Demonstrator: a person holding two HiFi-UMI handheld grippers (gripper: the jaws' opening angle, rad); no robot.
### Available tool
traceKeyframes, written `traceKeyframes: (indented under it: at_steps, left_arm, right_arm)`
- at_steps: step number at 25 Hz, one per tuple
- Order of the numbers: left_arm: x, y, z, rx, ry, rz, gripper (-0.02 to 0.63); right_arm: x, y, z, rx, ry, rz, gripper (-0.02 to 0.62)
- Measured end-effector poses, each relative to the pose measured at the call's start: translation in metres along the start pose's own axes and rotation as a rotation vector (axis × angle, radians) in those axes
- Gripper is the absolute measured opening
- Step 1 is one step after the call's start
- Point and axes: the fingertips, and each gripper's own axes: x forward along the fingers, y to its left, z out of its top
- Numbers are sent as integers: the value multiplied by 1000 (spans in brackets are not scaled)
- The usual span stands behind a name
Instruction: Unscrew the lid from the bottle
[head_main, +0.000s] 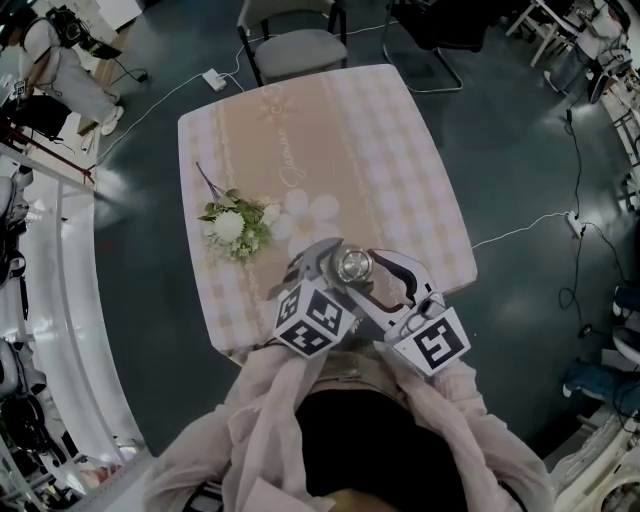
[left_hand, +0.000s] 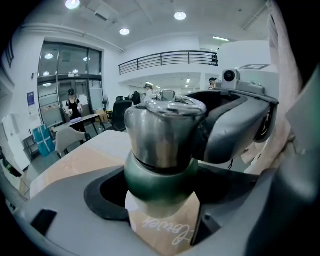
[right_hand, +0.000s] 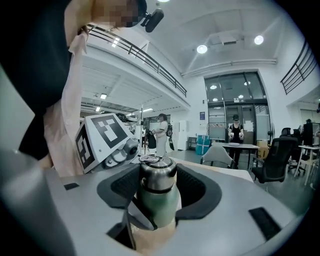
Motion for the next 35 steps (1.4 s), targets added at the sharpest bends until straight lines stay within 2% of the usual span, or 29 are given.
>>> traceKeyframes:
  at_steps: [6, 11, 15, 19, 22, 25, 28, 31, 35]
  left_arm:
    - [-4, -4, 4, -5, -22, -33, 400]
    - [-6, -8, 6, 22, -20, -61, 400]
    - [-9, -17, 8, 64, -13, -129, 400]
    - [-14, -21, 11, 114, -4, -191, 400]
    - [-15, -19, 11, 123, 3, -209, 400]
    - [-15, -15, 11, 114, 1, -193, 400]
    - [-14, -7, 12, 93, -3, -159, 400]
    - [-13, 5, 11, 60, -8, -116, 400]
    - [-11, 18, 11, 19, -26, -51, 400]
  right_arm:
    - [-2, 0, 4, 30, -6, 192, 241]
    - [-5, 7, 5, -60, 8, 375, 241]
    - [-12, 13, 1, -157, 70, 530, 241]
    - [-13, 13, 9, -129, 52, 646, 241]
    - [-12, 10, 10, -97, 59, 701, 241]
    - [-11, 7, 10, -82, 48, 697, 242]
    - [-5, 5, 17, -54, -19, 617, 256]
    - [0, 0, 18, -42, -44, 480, 300]
    - [0, -8, 19, 23, -77, 257, 287]
